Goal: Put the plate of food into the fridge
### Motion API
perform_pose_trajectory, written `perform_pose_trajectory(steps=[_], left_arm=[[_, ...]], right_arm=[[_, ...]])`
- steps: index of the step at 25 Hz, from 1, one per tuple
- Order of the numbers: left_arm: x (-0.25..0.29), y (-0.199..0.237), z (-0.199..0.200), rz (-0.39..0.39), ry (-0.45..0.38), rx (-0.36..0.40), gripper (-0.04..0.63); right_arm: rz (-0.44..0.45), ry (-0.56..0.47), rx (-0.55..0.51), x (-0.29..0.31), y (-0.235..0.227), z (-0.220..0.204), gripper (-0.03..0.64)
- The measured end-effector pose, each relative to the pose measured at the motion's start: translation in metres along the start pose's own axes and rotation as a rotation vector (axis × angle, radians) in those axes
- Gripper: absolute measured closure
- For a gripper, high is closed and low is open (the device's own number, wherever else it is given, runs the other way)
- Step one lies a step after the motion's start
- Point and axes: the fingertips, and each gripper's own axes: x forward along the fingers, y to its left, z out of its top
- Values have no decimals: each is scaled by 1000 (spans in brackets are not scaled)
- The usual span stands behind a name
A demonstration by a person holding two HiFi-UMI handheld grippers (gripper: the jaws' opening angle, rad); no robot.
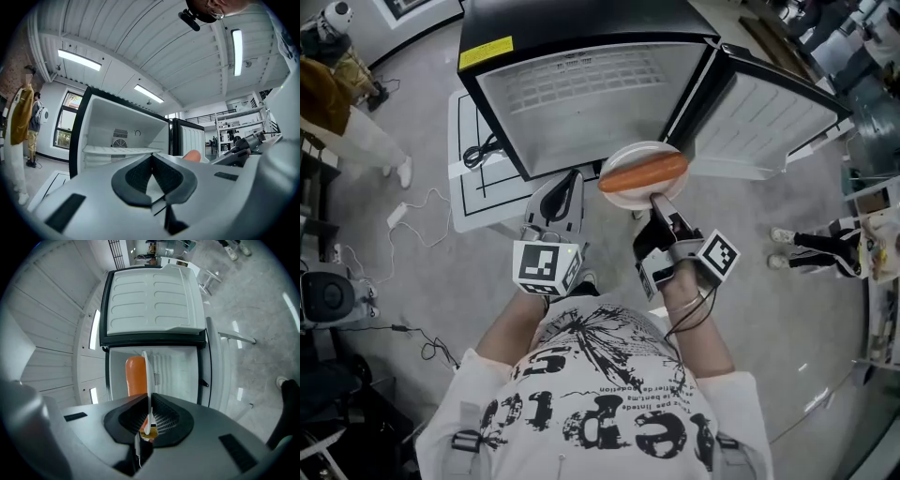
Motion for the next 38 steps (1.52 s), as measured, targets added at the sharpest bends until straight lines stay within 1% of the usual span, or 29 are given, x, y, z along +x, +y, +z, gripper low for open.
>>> perform_pose_trajectory(steps=[2, 8, 13, 19, 25, 32, 38], left_arm=[[10, 12, -1, -4, -3, 3, 588], [9, 20, -2, -5, -10, 11, 588], [9, 24, -5, 20, -6, 3, 588], [33, 34, -7, 70, 2, 0, 588], [52, 42, 2, 130, -7, 6, 588], [64, 50, 3, 185, 0, 12, 588], [70, 60, 9, 227, -12, 24, 588]], right_arm=[[1, -8, 2, 14, -1, 2, 592], [30, -25, -12, 19, 7, 2, 592], [42, 0, -16, 26, 13, -1, 592], [41, 54, -3, 59, 17, 14, 592], [46, 117, -12, 84, 32, 24, 592], [47, 159, -41, 113, 45, 42, 592], [43, 203, -49, 138, 51, 42, 592]])
